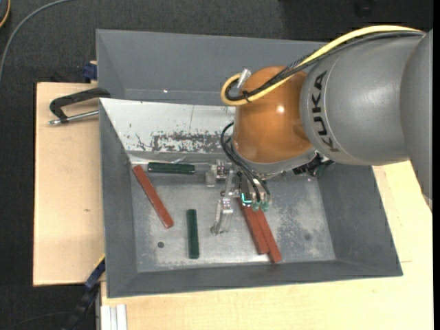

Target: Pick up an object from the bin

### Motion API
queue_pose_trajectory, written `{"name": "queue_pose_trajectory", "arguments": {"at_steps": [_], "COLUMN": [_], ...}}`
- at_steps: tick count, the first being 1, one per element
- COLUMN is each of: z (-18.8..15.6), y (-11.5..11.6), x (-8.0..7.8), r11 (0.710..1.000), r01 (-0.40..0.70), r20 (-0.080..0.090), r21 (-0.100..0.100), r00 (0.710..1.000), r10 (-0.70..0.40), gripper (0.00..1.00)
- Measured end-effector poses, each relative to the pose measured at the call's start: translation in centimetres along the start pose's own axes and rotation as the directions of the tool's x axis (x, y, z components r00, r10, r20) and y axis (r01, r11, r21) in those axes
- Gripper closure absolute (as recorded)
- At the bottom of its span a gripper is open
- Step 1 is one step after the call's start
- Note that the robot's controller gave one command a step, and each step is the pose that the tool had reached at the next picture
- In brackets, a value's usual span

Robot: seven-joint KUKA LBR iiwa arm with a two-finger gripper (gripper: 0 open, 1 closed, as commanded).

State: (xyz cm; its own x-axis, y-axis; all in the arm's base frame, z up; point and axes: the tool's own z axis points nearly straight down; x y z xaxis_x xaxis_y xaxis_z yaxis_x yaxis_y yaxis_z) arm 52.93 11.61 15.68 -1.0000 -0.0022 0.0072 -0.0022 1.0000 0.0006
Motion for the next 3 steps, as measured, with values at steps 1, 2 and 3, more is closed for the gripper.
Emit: {"name": "queue_pose_trajectory", "arguments": {"at_steps": [1,2,3], "z": [8.8,5.6,5.3], "y": [3.5,4.5,6.4], "x": [2.8,2.6,1.4], "r11": [0.882,0.548,0.098], "r01": [0.471,0.836,0.995], "r20": [0.002,0.010,0.006], "r21": [0.001,0.008,0.010], "r00": [0.882,0.548,0.098], "r10": [-0.471,-0.836,-0.995], "gripper": [0.00,0.00,0.00]}}
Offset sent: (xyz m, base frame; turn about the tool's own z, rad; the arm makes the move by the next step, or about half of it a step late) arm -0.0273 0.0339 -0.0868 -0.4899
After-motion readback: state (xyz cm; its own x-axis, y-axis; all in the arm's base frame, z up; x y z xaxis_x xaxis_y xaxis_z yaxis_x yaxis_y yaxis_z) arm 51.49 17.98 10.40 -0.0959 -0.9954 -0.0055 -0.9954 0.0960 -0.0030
